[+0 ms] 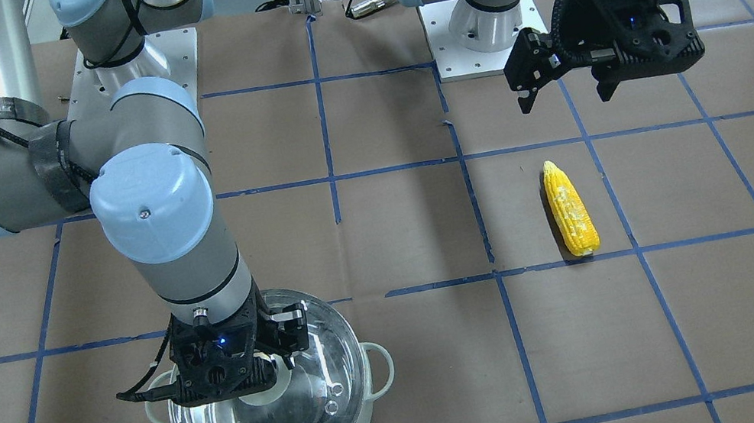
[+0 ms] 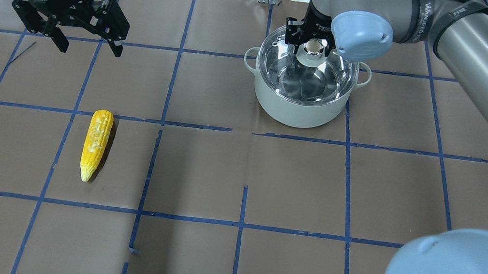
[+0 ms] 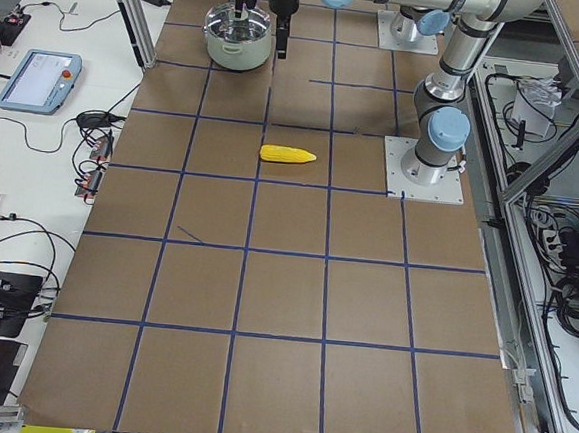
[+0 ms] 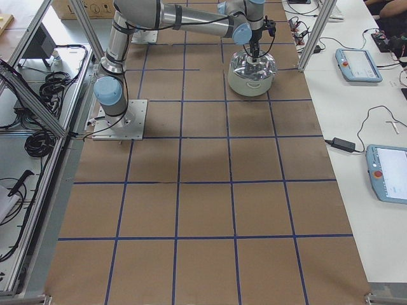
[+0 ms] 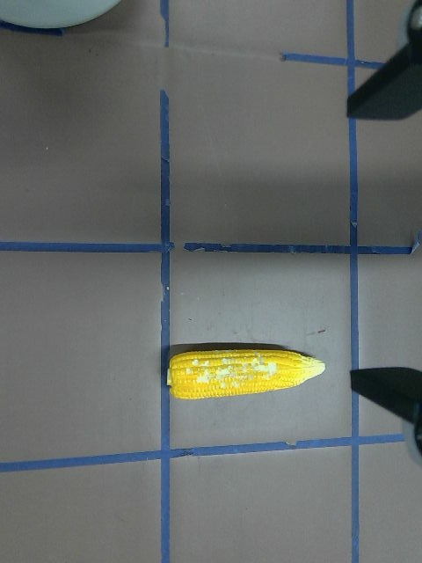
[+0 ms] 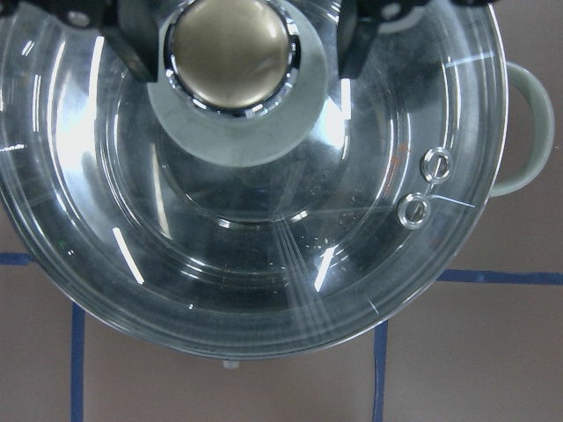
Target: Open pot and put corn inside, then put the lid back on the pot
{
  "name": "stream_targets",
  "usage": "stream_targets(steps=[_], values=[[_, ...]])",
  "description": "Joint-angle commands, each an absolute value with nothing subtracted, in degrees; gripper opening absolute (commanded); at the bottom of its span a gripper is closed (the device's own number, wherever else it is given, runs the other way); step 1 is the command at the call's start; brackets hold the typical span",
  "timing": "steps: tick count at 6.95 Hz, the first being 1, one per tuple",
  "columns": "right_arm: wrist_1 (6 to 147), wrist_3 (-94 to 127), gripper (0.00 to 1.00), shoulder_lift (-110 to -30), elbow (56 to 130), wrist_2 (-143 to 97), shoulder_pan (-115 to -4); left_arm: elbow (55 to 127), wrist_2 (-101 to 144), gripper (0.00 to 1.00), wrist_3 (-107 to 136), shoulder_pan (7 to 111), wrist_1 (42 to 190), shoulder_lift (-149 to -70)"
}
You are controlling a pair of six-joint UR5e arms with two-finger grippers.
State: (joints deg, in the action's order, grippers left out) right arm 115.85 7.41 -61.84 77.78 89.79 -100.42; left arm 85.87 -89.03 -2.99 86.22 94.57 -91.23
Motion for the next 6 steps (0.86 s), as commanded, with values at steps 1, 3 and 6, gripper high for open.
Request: stream_targets(steps=[1,3,6], values=[[116.0,7.4,0.55,-61.7,77.8,89.7,-100.4,85.9,-89.0,1.00,-3.0,86.2,94.6,-91.2],[116.5,7.3,0.47,-61.1,77.3,89.6,-100.0,85.8,-89.0,1.00,-3.0,86.2,94.6,-91.3],[115.7,7.4,0.28,-61.9,76.8,89.7,-99.8,85.5,-88.9,1.00,-3.1,86.2,94.6,-91.7]])
